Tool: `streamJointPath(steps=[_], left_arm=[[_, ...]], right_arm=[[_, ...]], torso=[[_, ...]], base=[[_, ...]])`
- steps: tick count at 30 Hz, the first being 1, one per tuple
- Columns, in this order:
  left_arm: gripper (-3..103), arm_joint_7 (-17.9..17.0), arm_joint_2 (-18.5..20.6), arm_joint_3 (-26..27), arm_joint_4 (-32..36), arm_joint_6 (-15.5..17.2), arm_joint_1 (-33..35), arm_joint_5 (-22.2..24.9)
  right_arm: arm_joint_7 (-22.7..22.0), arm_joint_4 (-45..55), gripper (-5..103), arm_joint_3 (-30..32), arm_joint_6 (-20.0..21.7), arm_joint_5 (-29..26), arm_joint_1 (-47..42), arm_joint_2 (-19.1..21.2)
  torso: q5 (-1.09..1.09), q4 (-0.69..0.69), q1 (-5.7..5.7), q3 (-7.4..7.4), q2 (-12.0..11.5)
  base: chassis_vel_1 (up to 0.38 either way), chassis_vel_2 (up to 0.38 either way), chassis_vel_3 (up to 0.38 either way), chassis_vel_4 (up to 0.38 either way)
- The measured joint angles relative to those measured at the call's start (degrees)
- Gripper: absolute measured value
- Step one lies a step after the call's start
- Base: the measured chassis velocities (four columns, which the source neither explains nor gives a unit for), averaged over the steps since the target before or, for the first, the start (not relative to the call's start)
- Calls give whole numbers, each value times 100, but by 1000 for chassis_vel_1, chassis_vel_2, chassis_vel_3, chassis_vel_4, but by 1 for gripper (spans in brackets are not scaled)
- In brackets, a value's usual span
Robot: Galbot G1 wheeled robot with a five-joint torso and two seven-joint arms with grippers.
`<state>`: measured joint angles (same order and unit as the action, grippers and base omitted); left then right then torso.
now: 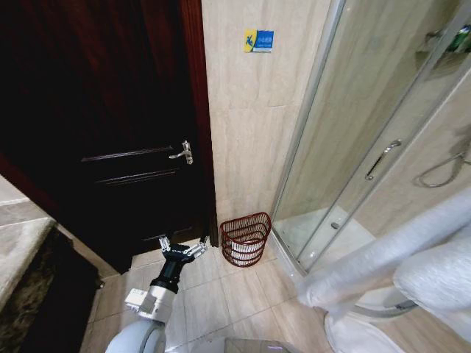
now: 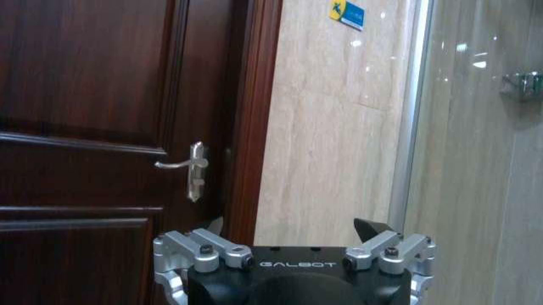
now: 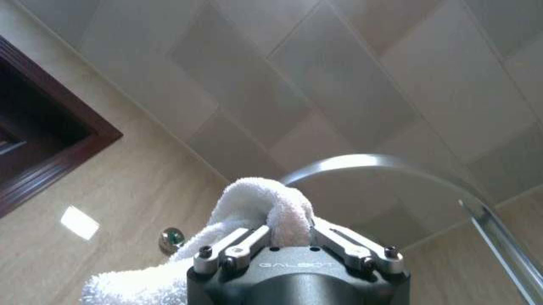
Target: Discard the used towel into the hamper.
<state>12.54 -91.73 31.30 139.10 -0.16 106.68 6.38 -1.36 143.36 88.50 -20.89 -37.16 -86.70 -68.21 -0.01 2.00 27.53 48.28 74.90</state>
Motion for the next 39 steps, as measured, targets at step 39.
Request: streamJointPath(steps=[39], left_arm=[[100, 0, 0, 0, 0, 0, 0, 0]], right_arm=[[100, -14, 5, -549, -53, 66, 159, 217]], torso=[[1, -1, 0, 0, 0]], base=[[24, 26, -27, -27]])
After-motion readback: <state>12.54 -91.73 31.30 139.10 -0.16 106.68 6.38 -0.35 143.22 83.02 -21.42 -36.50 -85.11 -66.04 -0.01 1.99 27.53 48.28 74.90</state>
